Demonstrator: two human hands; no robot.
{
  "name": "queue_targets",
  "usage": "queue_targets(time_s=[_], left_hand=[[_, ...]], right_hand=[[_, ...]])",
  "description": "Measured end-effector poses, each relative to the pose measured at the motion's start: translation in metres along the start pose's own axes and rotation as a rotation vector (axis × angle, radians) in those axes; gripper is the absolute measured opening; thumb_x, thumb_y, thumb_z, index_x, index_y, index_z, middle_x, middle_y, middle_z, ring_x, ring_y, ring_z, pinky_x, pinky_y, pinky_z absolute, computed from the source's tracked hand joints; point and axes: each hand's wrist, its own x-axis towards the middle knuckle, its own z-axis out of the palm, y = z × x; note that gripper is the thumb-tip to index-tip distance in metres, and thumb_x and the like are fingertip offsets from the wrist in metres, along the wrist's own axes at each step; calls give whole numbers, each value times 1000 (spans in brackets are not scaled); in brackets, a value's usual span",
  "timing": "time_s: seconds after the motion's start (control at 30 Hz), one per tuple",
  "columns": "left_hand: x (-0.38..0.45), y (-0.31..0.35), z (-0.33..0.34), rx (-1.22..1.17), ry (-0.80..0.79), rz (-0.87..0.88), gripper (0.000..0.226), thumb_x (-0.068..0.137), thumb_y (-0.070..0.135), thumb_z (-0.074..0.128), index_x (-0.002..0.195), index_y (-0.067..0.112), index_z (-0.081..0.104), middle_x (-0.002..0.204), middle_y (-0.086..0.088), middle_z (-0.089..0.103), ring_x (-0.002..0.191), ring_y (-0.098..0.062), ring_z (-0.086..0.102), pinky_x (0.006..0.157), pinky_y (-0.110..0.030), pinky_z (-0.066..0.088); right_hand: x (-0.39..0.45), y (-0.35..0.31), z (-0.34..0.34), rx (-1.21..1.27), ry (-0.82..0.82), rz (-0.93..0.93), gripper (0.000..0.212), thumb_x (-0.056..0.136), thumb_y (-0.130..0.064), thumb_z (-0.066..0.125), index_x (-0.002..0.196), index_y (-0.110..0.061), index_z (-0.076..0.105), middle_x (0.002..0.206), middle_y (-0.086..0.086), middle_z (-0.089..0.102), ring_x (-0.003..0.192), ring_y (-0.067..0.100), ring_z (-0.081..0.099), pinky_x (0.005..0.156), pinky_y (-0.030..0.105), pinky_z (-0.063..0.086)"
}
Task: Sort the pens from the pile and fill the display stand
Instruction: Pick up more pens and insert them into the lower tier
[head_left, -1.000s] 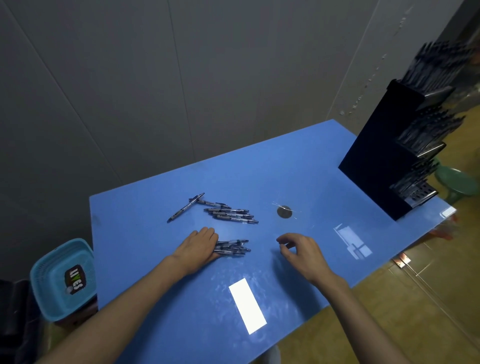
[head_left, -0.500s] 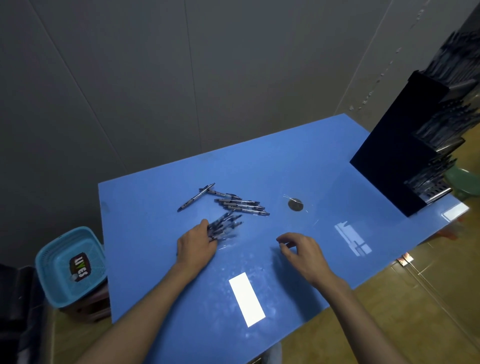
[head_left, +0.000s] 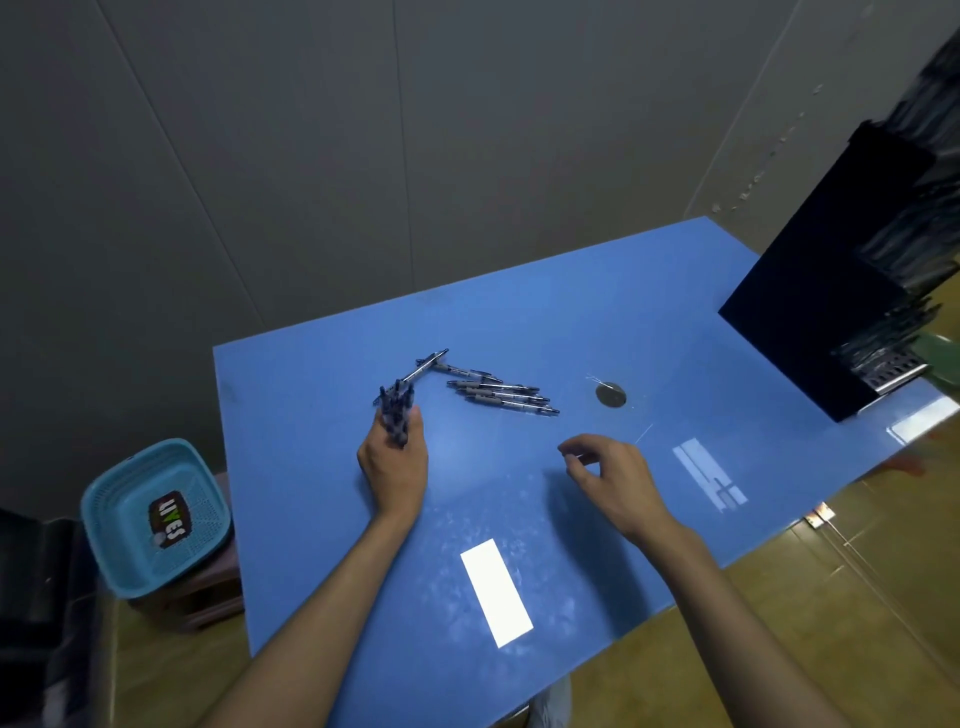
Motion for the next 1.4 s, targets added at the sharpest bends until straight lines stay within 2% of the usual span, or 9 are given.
queue_targets(time_s=[0.13, 0.27, 0.43, 0.53, 0.8, 0.93, 1.07, 1.27, 1.4], left_hand=[[-1, 18, 1, -32, 101, 114, 23, 96, 24, 69, 81, 9, 60, 61, 1, 54, 59, -21, 51, 61, -29, 35], [-2, 14, 5, 0, 26, 79, 18, 87, 14, 74, 77, 8, 61, 62, 1, 56, 62, -22, 54, 64, -32, 43], [0, -2, 6, 116, -98, -35, 14, 90, 18, 68, 93, 4, 69, 71, -10, 63, 77, -37, 63, 65, -33, 44], [2, 11, 4, 94, -129, -35, 19, 92, 28, 68, 96, 9, 65, 72, -7, 65, 77, -37, 63, 68, -36, 48], [-7, 57, -2, -33, -430, -34, 17, 87, 22, 77, 86, 20, 61, 69, 12, 60, 63, -8, 54, 62, -27, 43], [-19, 83, 3, -113, -599, -94, 27, 88, 31, 78, 81, 16, 56, 62, -1, 58, 44, -16, 45, 42, -24, 37], [-36, 104, 19, -73, -684, -4, 21, 86, 38, 79, 87, 24, 64, 66, 9, 60, 53, -8, 51, 50, -26, 38], [-78, 141, 51, -132, -887, -6, 33, 89, 36, 76, 75, 26, 48, 54, 13, 43, 50, -11, 32, 48, -28, 27], [-112, 163, 74, -151, -948, 14, 25, 90, 34, 75, 81, 21, 56, 52, 13, 37, 50, -13, 29, 45, -25, 27]], right_hand=[[-4, 2, -3, -20, 13, 2, 18, 93, -18, 62, 106, -20, 74, 102, -11, 73, 90, 7, 67, 83, 24, 48], [-11, 4, -1, -31, 7, 15, 18, 93, -18, 62, 106, -20, 74, 103, -11, 73, 89, 6, 67, 81, 21, 47], [-18, 5, -6, -51, -3, 8, 18, 93, -18, 61, 106, -19, 74, 104, -10, 73, 89, 6, 67, 81, 21, 47], [-17, 2, -14, -49, 20, 5, 19, 93, -18, 61, 106, -20, 74, 103, -10, 73, 89, 6, 67, 83, 25, 51], [-16, -16, -38, 5, 94, 10, 18, 92, -18, 62, 103, -22, 74, 100, -15, 72, 87, 2, 66, 82, 23, 49], [-25, -17, -60, 28, 166, 30, 18, 91, -17, 63, 103, -21, 75, 100, -13, 73, 87, 3, 67, 82, 24, 50], [-40, -6, -91, 13, 217, 71, 17, 92, -21, 62, 103, -23, 74, 100, -16, 73, 88, 1, 67, 83, 25, 51], [-70, 28, -144, -6, 301, 133, 18, 94, -20, 62, 107, -20, 74, 100, -14, 72, 86, 0, 66, 82, 24, 49], [-91, 58, -175, 29, 365, 154, 19, 94, -19, 63, 110, -19, 73, 101, -12, 72, 88, 3, 67, 84, 27, 52]])
